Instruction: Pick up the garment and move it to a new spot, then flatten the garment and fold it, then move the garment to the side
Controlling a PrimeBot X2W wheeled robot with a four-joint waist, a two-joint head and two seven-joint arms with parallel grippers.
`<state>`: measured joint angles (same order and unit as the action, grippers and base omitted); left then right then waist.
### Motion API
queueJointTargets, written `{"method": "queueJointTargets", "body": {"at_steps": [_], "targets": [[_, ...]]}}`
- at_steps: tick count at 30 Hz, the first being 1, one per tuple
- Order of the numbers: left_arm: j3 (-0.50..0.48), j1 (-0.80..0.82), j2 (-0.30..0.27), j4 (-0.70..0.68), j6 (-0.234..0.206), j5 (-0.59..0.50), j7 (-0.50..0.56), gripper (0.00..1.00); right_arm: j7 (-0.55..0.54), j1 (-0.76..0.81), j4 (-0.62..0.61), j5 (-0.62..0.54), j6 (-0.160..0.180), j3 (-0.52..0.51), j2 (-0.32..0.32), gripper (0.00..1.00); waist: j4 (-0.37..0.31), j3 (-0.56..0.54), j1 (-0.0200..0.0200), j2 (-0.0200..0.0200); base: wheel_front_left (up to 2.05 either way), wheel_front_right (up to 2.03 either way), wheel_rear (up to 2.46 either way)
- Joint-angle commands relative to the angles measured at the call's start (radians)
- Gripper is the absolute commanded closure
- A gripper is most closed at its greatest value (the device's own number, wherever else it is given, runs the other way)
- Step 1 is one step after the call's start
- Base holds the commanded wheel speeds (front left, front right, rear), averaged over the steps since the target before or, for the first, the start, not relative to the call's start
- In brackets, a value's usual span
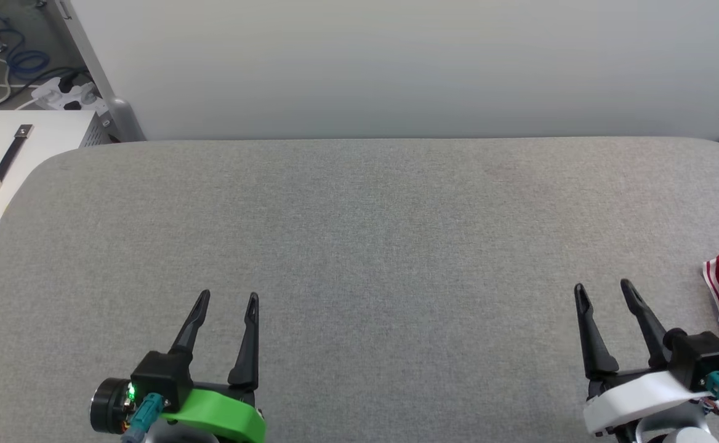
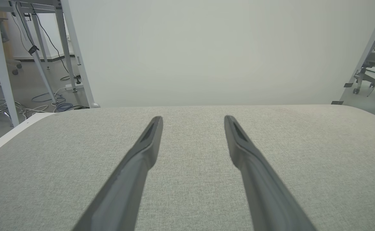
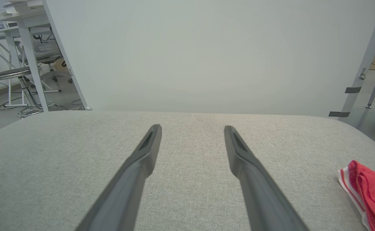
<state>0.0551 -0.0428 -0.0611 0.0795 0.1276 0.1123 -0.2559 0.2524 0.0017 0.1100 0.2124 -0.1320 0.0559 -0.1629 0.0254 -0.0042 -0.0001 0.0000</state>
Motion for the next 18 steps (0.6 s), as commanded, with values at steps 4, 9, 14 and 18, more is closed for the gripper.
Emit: {"method": "queueJointTargets", "body": {"at_steps": [4,9,14,18], "targets": [[-0.010,-0.024,0.008,-0.002,-0.004,-0.010,-0.006,0.00,0.009,0.034,-0.026,-0.008,0.001,-0.019,0.044,0.00,0.003,-0.008,0.0001,0.0000,0.00,0.00,0.00],[-0.015,-0.024,0.010,-0.016,-0.003,-0.009,-0.006,0.00,0.009,0.042,-0.044,-0.020,0.001,-0.018,0.064,0.00,0.001,-0.004,0.0001,0.0000,0.00,0.00,0.00],[-0.014,-0.022,0.010,-0.018,-0.002,-0.007,-0.006,0.00,0.009,0.039,-0.050,-0.024,0.001,-0.023,0.070,0.00,-0.001,-0.004,0.0001,0.0000,0.00,0.00,0.00],[-0.012,-0.022,0.011,-0.013,-0.002,0.011,-0.006,0.00,0.009,0.040,-0.054,-0.027,0.001,-0.026,0.074,0.00,-0.002,-0.003,0.0001,0.0000,0.00,0.00,0.00]]}}
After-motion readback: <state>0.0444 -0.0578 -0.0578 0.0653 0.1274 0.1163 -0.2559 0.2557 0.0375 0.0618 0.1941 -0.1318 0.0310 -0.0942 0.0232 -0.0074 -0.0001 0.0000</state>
